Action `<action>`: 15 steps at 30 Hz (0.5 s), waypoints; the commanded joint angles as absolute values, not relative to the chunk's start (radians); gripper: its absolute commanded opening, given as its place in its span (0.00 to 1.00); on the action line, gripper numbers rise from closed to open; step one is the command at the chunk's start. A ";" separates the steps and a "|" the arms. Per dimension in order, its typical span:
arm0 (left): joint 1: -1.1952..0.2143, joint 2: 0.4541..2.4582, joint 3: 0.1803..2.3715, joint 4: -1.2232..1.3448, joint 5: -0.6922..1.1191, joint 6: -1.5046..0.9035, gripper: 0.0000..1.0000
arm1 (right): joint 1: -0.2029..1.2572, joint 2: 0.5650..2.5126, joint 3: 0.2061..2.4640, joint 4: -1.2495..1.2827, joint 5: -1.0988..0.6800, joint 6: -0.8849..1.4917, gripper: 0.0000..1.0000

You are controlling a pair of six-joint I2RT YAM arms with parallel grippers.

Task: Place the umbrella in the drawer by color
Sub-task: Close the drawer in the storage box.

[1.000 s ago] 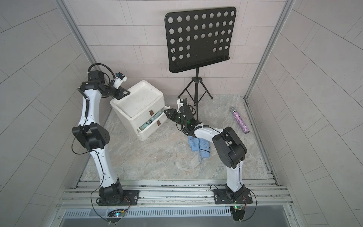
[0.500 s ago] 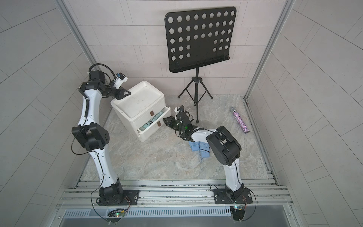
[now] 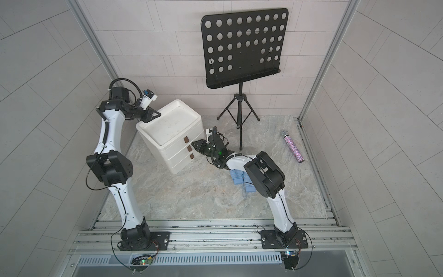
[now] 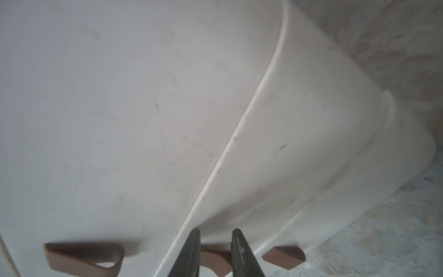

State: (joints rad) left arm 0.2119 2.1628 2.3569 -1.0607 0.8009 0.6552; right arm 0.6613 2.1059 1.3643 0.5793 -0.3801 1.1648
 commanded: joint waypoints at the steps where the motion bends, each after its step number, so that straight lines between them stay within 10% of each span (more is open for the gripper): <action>1: 0.141 2.225 2.251 -1.362 0.976 0.597 0.01 | 0.675 2.139 1.410 0.599 -0.390 1.183 0.27; 15: 0.152 2.175 2.208 -1.354 0.967 0.599 0.01 | 0.669 1.939 1.161 0.636 -0.392 1.141 0.53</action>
State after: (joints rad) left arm 0.1890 2.1159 2.2868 -1.0565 0.8192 0.6605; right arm 0.6632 2.0308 1.1934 0.5949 -0.3935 1.1591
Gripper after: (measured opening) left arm 0.192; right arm 0.519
